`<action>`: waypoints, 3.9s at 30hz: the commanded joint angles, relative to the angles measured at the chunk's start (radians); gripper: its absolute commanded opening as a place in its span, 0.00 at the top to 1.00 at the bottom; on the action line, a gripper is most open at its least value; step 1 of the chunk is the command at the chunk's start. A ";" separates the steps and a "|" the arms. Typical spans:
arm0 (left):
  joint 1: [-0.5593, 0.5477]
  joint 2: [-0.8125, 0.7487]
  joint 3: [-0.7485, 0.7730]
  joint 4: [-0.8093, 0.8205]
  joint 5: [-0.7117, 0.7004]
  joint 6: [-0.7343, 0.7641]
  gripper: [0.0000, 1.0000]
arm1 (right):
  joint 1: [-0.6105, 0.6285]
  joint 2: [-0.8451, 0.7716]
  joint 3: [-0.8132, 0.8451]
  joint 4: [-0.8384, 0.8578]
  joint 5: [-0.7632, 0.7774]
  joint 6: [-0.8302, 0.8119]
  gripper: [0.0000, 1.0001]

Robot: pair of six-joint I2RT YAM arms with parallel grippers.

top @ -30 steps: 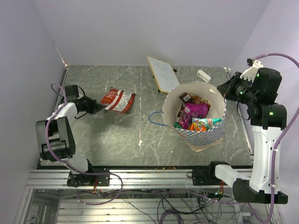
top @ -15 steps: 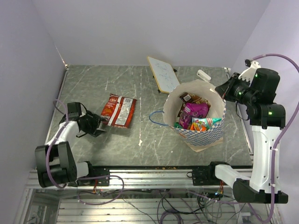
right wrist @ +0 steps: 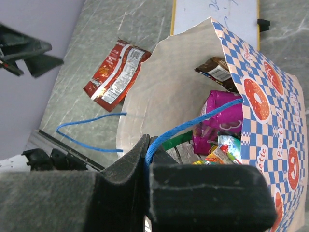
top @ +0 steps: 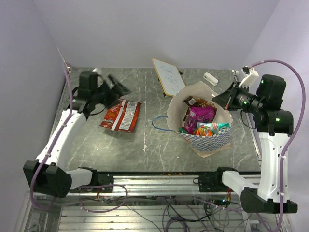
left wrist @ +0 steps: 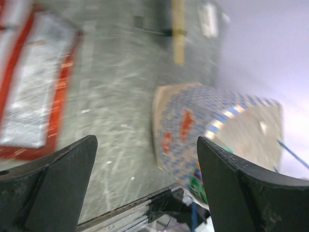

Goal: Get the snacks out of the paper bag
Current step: Place the snack at the center of the board, then take out the snack from the paper bag.

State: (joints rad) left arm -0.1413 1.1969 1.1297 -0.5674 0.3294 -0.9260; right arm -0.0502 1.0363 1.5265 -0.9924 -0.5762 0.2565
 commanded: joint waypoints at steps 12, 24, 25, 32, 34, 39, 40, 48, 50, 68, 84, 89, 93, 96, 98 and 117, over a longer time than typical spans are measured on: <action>-0.833 0.361 0.401 0.439 -0.188 0.438 0.29 | 0.007 -0.030 0.014 0.031 -0.047 0.007 1.00; -0.911 0.637 0.557 0.401 -0.448 0.586 0.35 | 0.007 -0.044 0.033 0.000 -0.036 0.017 1.00; -0.911 0.638 0.544 0.418 -0.451 0.586 0.35 | 0.007 -0.046 0.035 -0.003 -0.030 0.016 1.00; -0.887 0.649 0.472 0.471 -0.468 0.429 0.25 | 0.007 -0.050 0.039 -0.018 -0.019 0.005 1.00; -0.866 0.645 0.429 0.536 -0.440 0.374 0.24 | 0.007 -0.055 0.035 -0.016 -0.018 0.005 1.00; -0.846 0.701 0.497 0.484 -0.461 0.384 0.21 | 0.006 -0.049 0.064 -0.029 -0.016 -0.011 1.00; -0.844 0.718 0.522 0.464 -0.469 0.387 0.21 | 0.007 -0.048 0.068 -0.030 -0.020 -0.010 1.00; -0.842 0.786 0.641 0.337 -0.586 0.419 0.17 | 0.018 -0.051 0.061 -0.031 -0.026 -0.012 1.00; -0.842 0.779 0.632 0.334 -0.618 0.467 0.17 | 0.022 -0.051 0.061 -0.031 -0.019 -0.017 1.00; -0.825 0.879 0.593 0.574 -0.504 0.756 0.19 | 0.049 -0.015 0.082 -0.033 0.006 -0.036 1.00; -0.827 0.802 0.587 0.502 -0.453 0.549 0.93 | 0.065 -0.006 0.090 -0.026 0.064 -0.057 1.00; -0.827 0.728 0.590 0.433 -0.369 0.495 0.93 | 0.065 0.005 0.106 -0.030 0.120 -0.054 1.00; -0.828 0.659 0.612 0.403 -0.323 0.458 0.93 | 0.066 -0.003 0.087 -0.029 0.162 -0.036 1.00; -0.826 0.634 0.662 0.359 -0.277 0.421 0.93 | 0.066 -0.011 0.070 -0.028 0.202 -0.025 1.00; -0.826 0.627 0.696 0.330 -0.229 0.397 0.93 | 0.066 -0.013 0.070 -0.030 0.232 -0.025 1.00; -0.785 0.506 0.975 0.256 -0.005 0.307 0.93 | 0.066 -0.005 0.090 -0.058 0.362 -0.034 1.00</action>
State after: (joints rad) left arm -0.9527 1.7897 1.9862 -0.3443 0.2756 -0.6109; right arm 0.0086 1.0382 1.5997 -1.0355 -0.2588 0.2276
